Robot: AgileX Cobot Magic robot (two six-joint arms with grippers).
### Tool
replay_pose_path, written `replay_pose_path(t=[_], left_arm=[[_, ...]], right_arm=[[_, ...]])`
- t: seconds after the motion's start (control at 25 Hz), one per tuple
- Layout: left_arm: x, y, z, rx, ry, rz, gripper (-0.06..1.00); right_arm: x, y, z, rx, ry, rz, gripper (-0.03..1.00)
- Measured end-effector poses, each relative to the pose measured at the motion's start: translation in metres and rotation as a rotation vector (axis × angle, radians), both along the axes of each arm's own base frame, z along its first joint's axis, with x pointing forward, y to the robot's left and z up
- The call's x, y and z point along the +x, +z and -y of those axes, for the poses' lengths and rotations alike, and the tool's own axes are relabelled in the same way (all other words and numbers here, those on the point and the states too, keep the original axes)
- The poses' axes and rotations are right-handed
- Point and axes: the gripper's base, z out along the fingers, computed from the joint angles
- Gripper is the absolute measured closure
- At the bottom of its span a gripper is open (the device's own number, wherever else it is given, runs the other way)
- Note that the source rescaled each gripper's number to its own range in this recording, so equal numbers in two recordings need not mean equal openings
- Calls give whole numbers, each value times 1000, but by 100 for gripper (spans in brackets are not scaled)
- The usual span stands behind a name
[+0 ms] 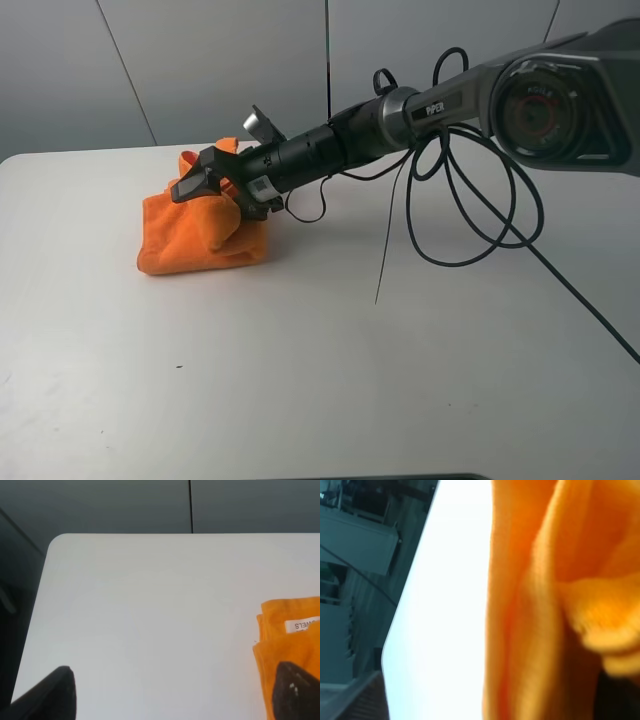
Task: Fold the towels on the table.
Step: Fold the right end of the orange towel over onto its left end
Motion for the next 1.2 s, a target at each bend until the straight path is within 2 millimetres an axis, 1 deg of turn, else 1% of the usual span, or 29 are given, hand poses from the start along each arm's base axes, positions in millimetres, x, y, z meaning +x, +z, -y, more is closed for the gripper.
replay_pose_path(t=[0.12,0.2,0.36,0.44,0.52,0.6,0.68,0.8,0.92,1.0,1.08,1.12,1.2], left_arm=[[-5,5,-1,6,5,16,-6],[-9,10,-1,8,12,17,-6],[-11,21,-3,16,23,22,-6],[-12,25,-3,16,27,26,-6],[-14,25,-3,16,31,13,-6],[-15,24,-4,18,36,-1,-6],[-15,23,-4,18,37,-8,-6],[-15,23,-3,12,37,-9,-6],[-16,23,-3,3,39,-17,-6],[-17,23,-3,6,31,-23,-6],[-20,25,-2,12,17,-24,-6],[-23,27,-2,13,11,-24,-6],[-30,32,-1,13,-3,-16,-6]], right_arm=[[-11,15,-13,14,28,13,4],[-22,20,-25,17,53,20,3],[-54,20,-56,7,121,33,3],[-68,19,-68,6,157,38,3],[-77,22,-74,2,187,55,3],[-80,29,-74,-4,213,82,3],[-79,43,-71,-10,234,133,3],[-78,75,-63,-23,274,225,3],[-78,99,-53,-64,311,299,3],[-73,104,-45,-102,316,327,3],[-60,103,-31,-148,295,329,3],[-52,102,-23,-174,284,330,3],[-29,99,3,-229,222,318,3]])
